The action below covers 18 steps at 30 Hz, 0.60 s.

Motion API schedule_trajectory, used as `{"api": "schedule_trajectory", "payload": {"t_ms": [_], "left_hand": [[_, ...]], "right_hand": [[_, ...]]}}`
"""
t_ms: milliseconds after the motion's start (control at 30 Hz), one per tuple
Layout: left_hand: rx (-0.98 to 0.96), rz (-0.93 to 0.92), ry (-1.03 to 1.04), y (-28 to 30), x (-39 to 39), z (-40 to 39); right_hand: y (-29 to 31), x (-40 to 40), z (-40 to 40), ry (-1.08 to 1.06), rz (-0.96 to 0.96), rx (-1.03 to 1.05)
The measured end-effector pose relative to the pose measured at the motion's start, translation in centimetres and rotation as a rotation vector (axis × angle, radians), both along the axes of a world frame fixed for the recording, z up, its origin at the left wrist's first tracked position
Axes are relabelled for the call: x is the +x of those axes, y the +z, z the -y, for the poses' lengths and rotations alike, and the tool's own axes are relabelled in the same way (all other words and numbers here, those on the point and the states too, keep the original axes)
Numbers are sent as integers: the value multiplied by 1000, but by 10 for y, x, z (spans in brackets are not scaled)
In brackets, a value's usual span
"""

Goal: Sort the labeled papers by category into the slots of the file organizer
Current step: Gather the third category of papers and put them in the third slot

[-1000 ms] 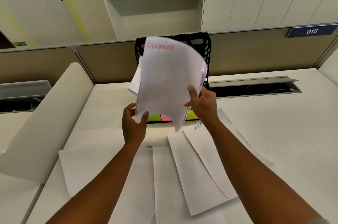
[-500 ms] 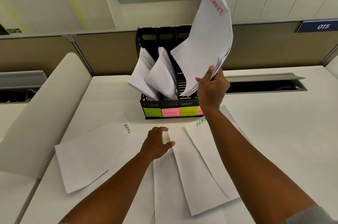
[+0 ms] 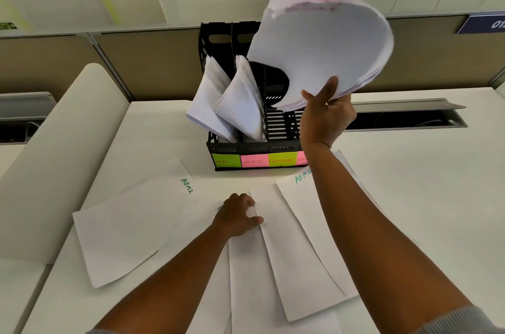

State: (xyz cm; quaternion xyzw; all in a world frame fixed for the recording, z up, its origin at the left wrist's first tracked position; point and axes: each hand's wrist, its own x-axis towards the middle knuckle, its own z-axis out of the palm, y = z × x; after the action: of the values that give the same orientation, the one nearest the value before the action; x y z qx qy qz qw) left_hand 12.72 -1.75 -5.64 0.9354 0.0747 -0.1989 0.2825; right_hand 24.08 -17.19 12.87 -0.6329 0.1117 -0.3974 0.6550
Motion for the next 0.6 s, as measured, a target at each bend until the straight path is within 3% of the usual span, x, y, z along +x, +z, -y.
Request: {"api": "schedule_trajectory", "payload": {"t_ms": [400, 600], "left_hand": [[-36, 33, 38, -8, 3, -5], [-44, 36, 55, -9, 4, -6]], "right_hand": [[-9, 18, 4, -46, -133, 208], [-16, 11, 8, -107, -190, 185]]}}
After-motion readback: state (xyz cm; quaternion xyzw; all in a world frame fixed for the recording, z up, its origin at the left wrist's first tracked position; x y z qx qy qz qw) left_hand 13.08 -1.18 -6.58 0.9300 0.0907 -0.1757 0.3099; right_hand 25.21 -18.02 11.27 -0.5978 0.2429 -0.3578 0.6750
